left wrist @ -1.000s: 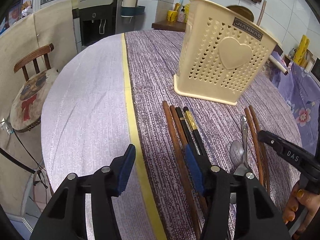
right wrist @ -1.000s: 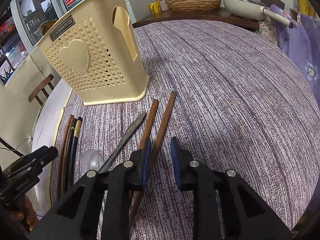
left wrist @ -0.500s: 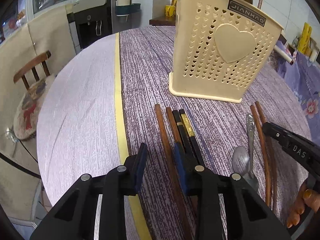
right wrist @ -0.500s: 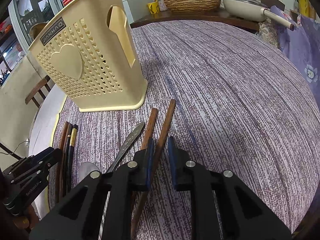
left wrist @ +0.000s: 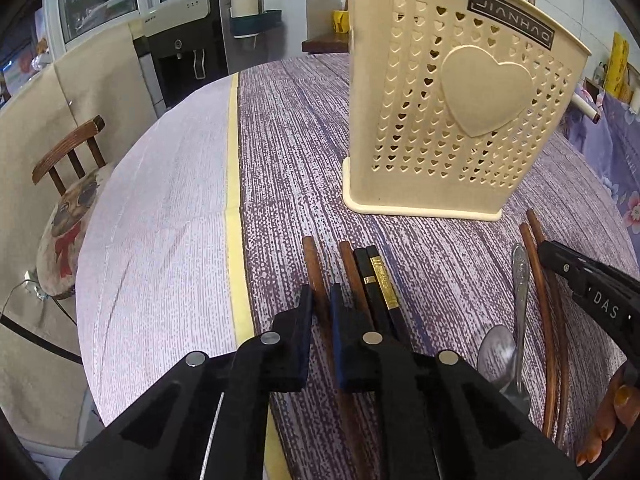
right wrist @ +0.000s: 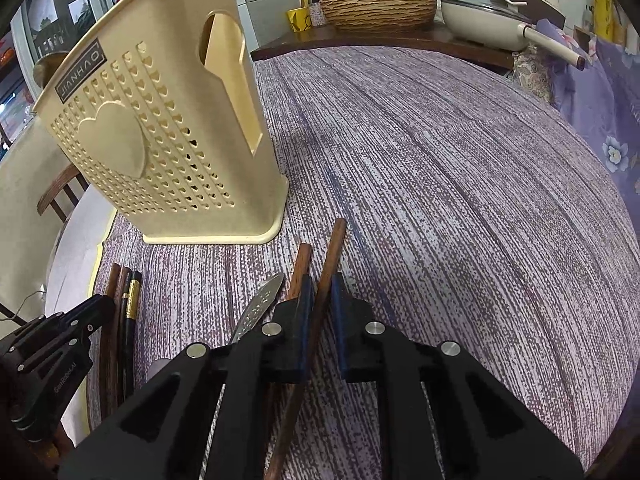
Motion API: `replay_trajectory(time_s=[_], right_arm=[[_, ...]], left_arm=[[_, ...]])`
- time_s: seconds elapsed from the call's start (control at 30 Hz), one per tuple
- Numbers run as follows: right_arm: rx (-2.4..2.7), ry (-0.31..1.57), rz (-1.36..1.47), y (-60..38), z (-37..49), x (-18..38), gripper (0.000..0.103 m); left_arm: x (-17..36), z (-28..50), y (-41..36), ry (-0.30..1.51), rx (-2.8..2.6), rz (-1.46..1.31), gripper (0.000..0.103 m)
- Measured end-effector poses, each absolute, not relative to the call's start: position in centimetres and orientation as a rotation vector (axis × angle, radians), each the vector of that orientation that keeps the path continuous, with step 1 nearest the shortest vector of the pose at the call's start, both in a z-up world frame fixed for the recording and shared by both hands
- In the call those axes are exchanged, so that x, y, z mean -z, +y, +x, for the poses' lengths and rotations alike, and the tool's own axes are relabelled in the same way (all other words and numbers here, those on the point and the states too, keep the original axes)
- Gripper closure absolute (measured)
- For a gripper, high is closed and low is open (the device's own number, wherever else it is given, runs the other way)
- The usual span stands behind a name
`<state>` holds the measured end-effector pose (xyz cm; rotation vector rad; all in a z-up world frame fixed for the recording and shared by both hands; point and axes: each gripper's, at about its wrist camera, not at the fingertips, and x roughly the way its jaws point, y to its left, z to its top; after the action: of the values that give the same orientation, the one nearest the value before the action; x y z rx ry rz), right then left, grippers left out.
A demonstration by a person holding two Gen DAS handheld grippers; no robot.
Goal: Organize utensils
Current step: 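Grasp a wooden chopstick with the left tool while the right tool lifts its chopstick, then carry both chopsticks upright to the holder and lower them into it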
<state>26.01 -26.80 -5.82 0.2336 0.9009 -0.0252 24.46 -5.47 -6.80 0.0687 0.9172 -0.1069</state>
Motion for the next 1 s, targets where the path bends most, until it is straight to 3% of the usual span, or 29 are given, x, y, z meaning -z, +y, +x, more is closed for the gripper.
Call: replay_trajectory(time_s=[0.47,1.0], right_arm=[[-0.094,0.818,0.474,-30.1,24.9,4.3,0.095],[-0.341,0.528,0.451,-32.0,18.7,-5.6,0.095]], left_arm=[[5.4,25.0,-3.9,0.902,0.142,-0.035,0.095],[-5.5,19.6,-1.1,0.586,0.230,-0.133,0.095]])
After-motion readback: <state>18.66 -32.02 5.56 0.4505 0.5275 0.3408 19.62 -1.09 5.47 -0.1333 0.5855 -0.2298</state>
